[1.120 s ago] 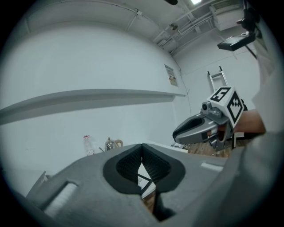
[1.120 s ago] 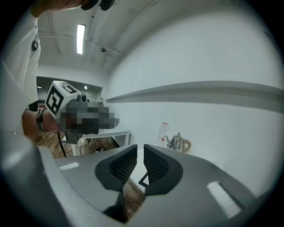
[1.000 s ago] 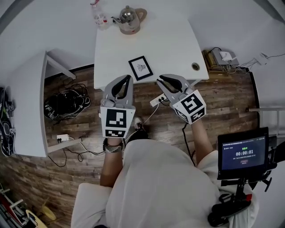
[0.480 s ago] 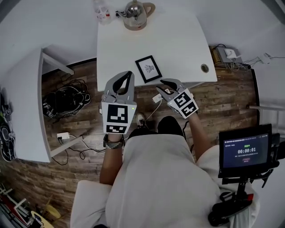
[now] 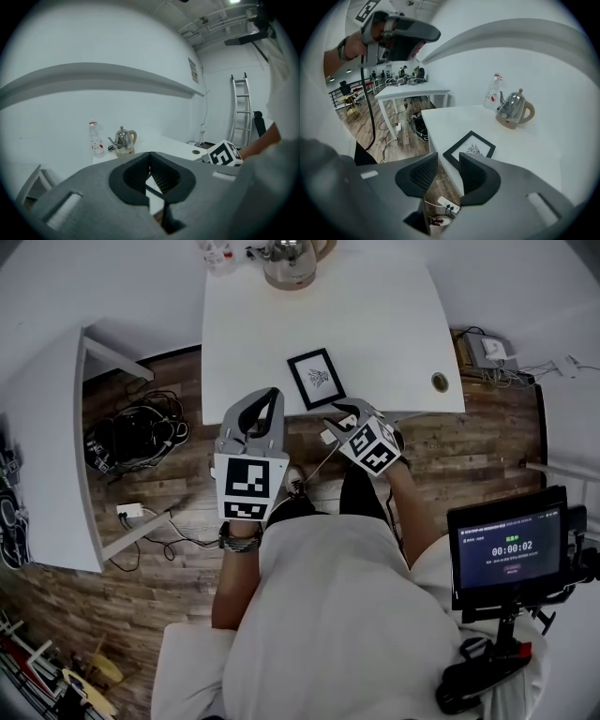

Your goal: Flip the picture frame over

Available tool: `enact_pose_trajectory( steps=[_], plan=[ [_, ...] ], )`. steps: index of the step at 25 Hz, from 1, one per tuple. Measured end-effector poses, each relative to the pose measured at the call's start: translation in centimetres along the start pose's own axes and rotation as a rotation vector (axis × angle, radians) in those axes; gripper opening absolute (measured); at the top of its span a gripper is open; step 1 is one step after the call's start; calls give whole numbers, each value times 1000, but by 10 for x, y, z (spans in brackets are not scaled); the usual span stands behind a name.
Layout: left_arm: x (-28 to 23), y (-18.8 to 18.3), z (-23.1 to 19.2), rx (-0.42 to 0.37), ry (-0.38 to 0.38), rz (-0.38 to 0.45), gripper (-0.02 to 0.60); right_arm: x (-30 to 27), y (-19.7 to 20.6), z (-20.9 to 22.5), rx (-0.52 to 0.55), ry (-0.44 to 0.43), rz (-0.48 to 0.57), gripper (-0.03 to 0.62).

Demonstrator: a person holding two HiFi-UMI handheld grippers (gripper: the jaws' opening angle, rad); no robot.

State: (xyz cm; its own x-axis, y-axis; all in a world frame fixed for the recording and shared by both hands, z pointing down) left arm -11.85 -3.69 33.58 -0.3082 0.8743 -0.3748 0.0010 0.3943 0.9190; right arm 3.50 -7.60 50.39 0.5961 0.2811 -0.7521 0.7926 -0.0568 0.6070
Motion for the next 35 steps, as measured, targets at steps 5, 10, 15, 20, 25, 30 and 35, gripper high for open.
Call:
enact_pose_trajectory(
  steps=[5, 10, 15, 20, 25, 30, 35],
  plan=[
    [13, 8, 9, 23, -32, -6, 4, -8, 5, -12, 83, -35, -43, 153],
    [14, 18, 12, 42, -70, -18, 4, -19, 15, -18, 135, -93, -52, 175],
    [-17, 26, -17, 79, -86, -62, 3, -54, 20, 6, 183, -139, -83, 176],
    [-16, 35, -21, 91, -88, -80, 3, -67, 24, -7, 298, -169, -139, 191],
    [-5, 45, -25, 96, -79, -83, 3, -71, 20, -19, 337, -131, -153, 216],
    [3, 48, -22, 95, -69, -78, 3, -70, 16, -20, 366, -71, -157, 248],
    [-1, 49, -18, 93, -57, -87, 3, -74, 24, -18, 408, -84, -204, 250]
  ],
)
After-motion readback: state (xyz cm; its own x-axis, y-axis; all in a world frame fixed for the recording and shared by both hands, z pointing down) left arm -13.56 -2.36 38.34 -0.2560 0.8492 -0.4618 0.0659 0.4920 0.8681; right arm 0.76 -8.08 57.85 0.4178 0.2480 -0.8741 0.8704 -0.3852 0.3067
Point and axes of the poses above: the fingertips, and each gripper's own axes: x backward along the fingers, z to its right, y out of its underside, the point moved 6 cm from there along x, backward along the fingers, and after that the axes turned 12 degrees about x, right-handed, at the moved point
